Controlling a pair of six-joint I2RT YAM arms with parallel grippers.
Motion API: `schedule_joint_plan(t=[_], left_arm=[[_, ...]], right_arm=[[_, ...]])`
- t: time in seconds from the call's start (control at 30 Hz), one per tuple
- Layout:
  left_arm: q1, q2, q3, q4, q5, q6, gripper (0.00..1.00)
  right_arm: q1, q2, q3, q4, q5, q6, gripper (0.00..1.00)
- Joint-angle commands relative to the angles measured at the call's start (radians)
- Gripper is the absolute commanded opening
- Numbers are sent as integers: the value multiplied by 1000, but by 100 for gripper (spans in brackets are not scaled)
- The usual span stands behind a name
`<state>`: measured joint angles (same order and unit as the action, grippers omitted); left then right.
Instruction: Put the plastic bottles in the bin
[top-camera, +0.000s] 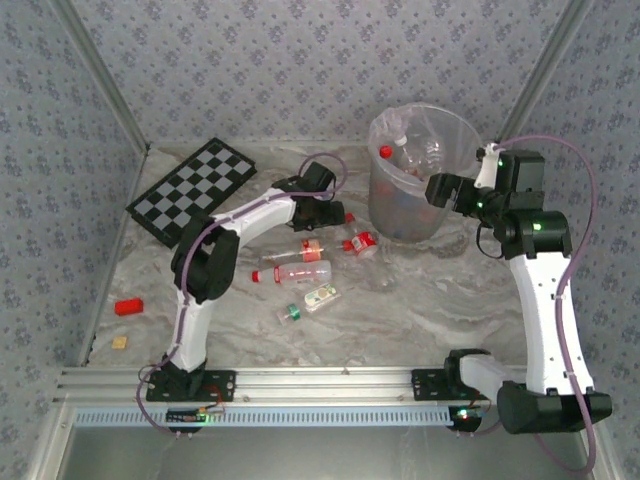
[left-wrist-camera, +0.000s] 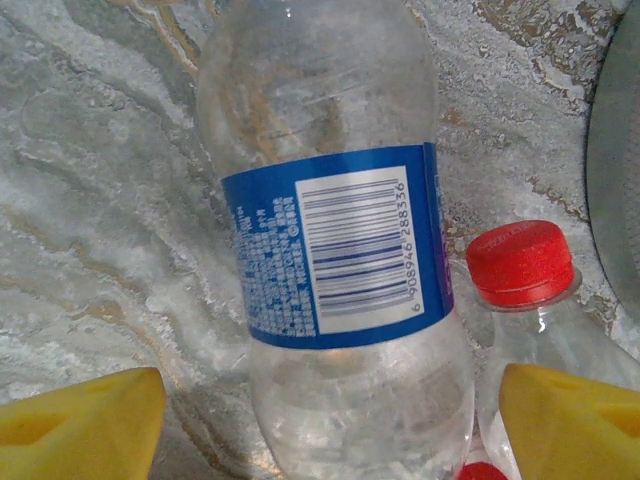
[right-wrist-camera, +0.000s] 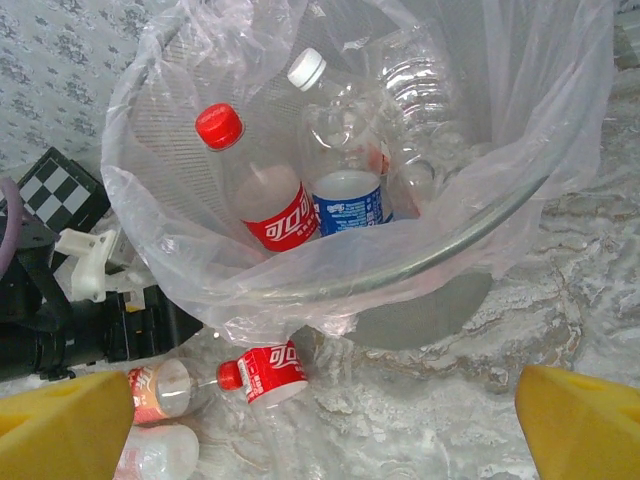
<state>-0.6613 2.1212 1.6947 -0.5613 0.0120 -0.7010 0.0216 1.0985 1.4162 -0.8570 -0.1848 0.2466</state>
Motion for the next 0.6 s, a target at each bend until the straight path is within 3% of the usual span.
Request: schedule_joint_plan(t=[0.0, 0.37, 0.57], left_arm=[[-4, 42, 41, -17, 23, -5, 85], [14, 20, 56, -20, -10, 23, 49], [16, -81, 43, -12, -52, 152, 46]], right_arm=[[-9, -17, -13, 3, -31, -9, 100], [-13, -32, -50, 144, -154, 125, 98], [39, -28, -50, 221, -275, 175, 97]])
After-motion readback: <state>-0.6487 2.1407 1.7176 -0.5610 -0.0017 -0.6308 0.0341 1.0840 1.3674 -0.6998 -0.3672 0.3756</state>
